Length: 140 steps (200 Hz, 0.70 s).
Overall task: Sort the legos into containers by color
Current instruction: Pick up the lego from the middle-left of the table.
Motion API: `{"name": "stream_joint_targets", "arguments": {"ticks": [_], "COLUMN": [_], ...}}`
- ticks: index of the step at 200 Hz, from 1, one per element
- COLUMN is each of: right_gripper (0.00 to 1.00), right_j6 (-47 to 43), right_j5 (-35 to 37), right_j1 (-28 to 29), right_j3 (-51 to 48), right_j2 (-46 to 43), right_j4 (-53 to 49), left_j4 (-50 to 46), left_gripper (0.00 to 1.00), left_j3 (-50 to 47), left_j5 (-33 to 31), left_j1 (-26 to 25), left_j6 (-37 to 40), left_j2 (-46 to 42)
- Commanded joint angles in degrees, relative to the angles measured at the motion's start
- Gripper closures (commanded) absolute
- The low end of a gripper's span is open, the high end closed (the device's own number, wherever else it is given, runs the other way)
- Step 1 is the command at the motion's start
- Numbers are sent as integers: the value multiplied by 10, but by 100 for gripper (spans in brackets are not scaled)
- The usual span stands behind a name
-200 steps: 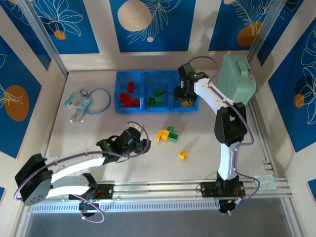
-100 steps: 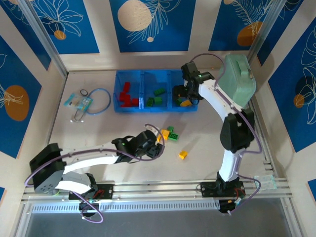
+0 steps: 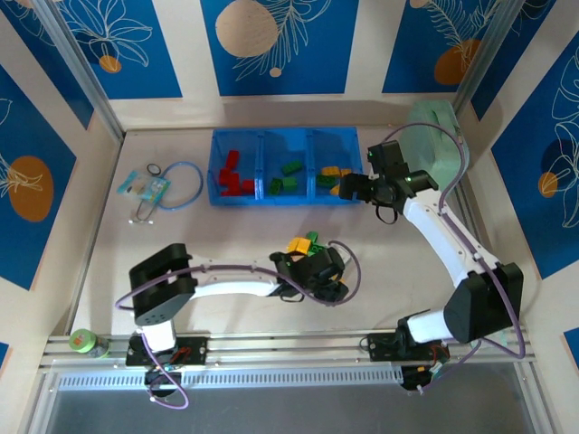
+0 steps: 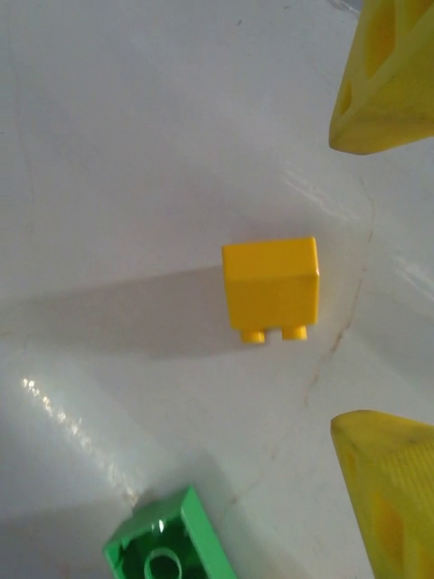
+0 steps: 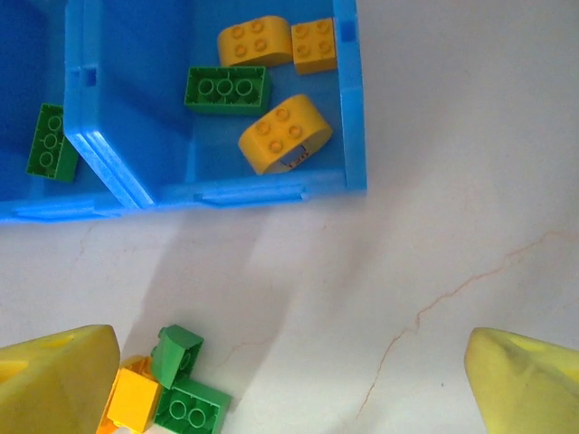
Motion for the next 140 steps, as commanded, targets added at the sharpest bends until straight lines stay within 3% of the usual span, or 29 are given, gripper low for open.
{"name": "stream_joint_targets", "arguments": {"ticks": [1,37,71,140], "right_gripper": [2,1,2,2], "right_j6": [19,28,32,38], "right_j5": [-27,-34,-41,-42], "right_j1": [-6,-11,-16,-36], "right_j3": [-25,-56,-76,-109], "right_j2": [-21,-41,-59,-105], "right_j4": [20,31,37,32], "left_j4": [-46,-79,-110,-160], "left_gripper": [25,27,31,60], "left_j3": [34,81,115,169], "left_j5": [9,19,-10,-35], "left_j1": [-3,-3,-3,-3], "left_j6": [13,20,26,23], "left_j2": [30,74,102,150]}}
